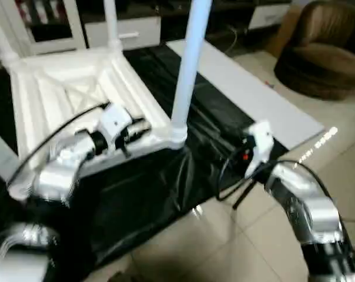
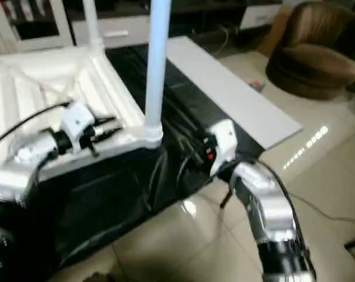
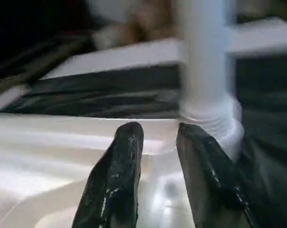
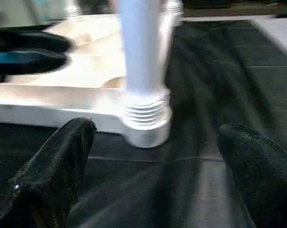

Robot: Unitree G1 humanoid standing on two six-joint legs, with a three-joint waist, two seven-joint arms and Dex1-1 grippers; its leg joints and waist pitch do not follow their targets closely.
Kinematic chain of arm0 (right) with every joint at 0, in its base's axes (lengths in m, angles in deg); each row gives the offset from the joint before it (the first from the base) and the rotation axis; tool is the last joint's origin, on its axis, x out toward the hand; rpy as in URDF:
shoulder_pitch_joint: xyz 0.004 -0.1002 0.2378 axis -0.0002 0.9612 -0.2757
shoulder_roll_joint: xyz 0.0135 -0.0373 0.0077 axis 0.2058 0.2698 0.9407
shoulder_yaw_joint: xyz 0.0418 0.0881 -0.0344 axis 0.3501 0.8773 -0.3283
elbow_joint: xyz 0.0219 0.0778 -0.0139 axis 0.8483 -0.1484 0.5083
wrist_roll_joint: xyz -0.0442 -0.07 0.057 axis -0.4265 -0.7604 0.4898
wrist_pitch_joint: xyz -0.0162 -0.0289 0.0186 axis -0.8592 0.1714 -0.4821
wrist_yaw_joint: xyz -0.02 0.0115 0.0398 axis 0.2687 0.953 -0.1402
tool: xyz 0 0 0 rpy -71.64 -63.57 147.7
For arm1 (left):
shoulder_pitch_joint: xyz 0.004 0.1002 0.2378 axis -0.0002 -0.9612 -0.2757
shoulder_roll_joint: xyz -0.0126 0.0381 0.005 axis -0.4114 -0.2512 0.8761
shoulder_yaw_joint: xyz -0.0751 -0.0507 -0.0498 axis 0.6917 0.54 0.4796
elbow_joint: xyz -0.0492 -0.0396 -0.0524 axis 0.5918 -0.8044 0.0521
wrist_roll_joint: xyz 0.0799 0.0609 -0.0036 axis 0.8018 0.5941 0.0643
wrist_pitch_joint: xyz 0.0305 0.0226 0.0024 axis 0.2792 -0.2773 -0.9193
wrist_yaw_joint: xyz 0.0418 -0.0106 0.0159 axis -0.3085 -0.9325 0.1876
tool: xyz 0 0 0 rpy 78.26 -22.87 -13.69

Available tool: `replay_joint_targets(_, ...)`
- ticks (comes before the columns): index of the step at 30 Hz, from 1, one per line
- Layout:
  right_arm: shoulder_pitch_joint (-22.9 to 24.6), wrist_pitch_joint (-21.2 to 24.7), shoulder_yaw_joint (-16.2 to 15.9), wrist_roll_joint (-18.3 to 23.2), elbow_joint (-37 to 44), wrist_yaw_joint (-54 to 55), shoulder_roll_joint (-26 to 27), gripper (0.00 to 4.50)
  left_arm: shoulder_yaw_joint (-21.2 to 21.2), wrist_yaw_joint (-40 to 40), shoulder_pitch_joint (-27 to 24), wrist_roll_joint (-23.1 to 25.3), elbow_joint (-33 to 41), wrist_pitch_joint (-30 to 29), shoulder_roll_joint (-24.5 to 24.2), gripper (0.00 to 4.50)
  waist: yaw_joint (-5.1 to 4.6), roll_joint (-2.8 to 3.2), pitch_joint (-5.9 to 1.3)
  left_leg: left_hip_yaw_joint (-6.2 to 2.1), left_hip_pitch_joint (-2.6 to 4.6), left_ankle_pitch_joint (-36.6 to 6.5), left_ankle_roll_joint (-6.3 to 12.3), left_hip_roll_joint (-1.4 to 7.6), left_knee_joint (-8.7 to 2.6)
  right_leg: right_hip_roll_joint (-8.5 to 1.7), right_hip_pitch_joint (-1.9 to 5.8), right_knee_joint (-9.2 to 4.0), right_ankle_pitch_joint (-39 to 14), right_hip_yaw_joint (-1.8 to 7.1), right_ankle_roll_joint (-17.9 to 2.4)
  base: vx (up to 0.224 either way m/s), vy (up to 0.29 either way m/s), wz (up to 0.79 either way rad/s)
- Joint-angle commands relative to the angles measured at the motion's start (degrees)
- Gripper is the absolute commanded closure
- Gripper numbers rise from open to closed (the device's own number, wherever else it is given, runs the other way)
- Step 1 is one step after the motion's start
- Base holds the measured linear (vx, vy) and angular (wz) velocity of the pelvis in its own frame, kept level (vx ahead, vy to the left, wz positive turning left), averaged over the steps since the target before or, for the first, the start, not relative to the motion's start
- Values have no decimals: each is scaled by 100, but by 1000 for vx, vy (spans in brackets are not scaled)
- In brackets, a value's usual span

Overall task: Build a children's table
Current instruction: Rotate leg to tighten

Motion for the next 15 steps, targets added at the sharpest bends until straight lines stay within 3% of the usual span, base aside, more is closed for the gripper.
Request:
replay_joint_targets(1,158,-116,205,-222,338,369,1,0,300,721,-293,-239,684,-247,346,303,14,139,-427,7,203,-911,-86,77,-298,-268,266,-380,542,187,-1287,0,0,0)
replay_joint_targets(2,278,-166,160,-352,511,477,0,0,413,1139,-574,-236,1102,-483,643,303,37,64,-401,-199,-143,-975,232,-65,-403,-354,500,-386,341,-51,-1116,0,0,0)
replay_joint_targets(3,278,-166,160,-352,511,477,0,0,413,1139,-574,-236,1102,-483,643,303,6,184,-399,-244,-140,-1081,465,-80,-467,-348,505,-465,66,-170,-1004,0,0,0)
replay_joint_targets(4,421,-210,127,-481,716,652,63,0,479,1695,-994,-127,1614,-698,1067,303,-84,225,-425,-399,-15,-1193,786,-27,-392,-368,442,-503,-95,-304,-1144,-17,-7,39)
replay_joint_targets(5,447,-202,132,-491,757,691,87,0,488,1772,-1075,-123,1707,-746,1145,303,-130,257,-398,-496,-72,-1246,866,-28,-406,-313,481,-489,-134,-378,-1255,-3,-25,57)
replay_joint_targets(6,493,-172,151,-499,824,785,154,0,506,2054,-1250,12,1885,-741,1347,303,-221,287,-374,-719,-68,-1783,834,64,-511,-160,489,-440,-421,-479,-1355,-3,-25,57)
replay_joint_targets(7,528,-139,155,-493,870,863,201,0,522,2300,-1357,124,2022,-814,1491,303,-340,372,-369,-1103,28,-2157,929,210,-656,10,476,-195,-533,-585,-1591,-18,-51,48)
replay_joint_targets(8,562,-118,139,-474,879,925,258,0,516,2492,-1445,205,2108,-880,1600,303,-380,449,-319,-1389,123,-2502,1118,265,-782,98,398,11,-995,-575,-1729,-28,-67,50)
replay_joint_targets(9,565,-116,137,-471,880,931,264,0,515,2510,-1453,211,2116,-888,1609,303,-380,449,-319,-1389,123,-2502,1118,265,-782,98,398,11,-995,-575,-1729,-28,-67,50)
replay_joint_targets(10,599,-185,-107,-561,810,891,231,0,370,2657,-1492,528,2073,-909,1528,303,-403,403,-297,-1755,177,-2970,1028,222,-920,157,265,276,-1305,-415,-1854,-37,-114,60)
replay_joint_targets(11,600,-189,-117,-566,807,889,230,0,365,2661,-1493,539,2070,-909,1524,303,-392,384,-280,-1815,94,-3062,919,127,-986,151,293,303,-1352,-343,-1865,-39,-182,63)
replay_joint_targets(12,607,-217,-203,-608,779,871,216,0,318,2695,-1496,638,2044,-904,1487,303,-332,294,-248,-1787,-102,-3199,644,-166,-1028,87,398,156,-1590,-199,-2028,-39,-182,63)
replay_joint_targets(13,609,-230,-286,-651,758,865,229,0,294,2826,-1497,757,2103,-1037,1477,303,-296,192,-246,-1685,-191,-3152,486,-370,-911,7,437,-85,-1898,-130,-2226,-76,-237,70)
replay_joint_targets(14,588,-232,-292,-669,737,881,243,0,305,2851,-1485,744,2134,-1079,1485,303,-197,4,-248,-1193,-134,-2812,47,-790,337,-551,229,-969,-3514,-171,-2843,-122,-236,74)
replay_joint_targets(15,579,-231,-296,-691,731,897,258,0,308,2876,-1487,736,2185,-1131,1496,303,-80,-27,-270,-655,46,-2168,357,-773,1429,-877,147,-1299,-3978,-273,-3169,-122,-236,74)
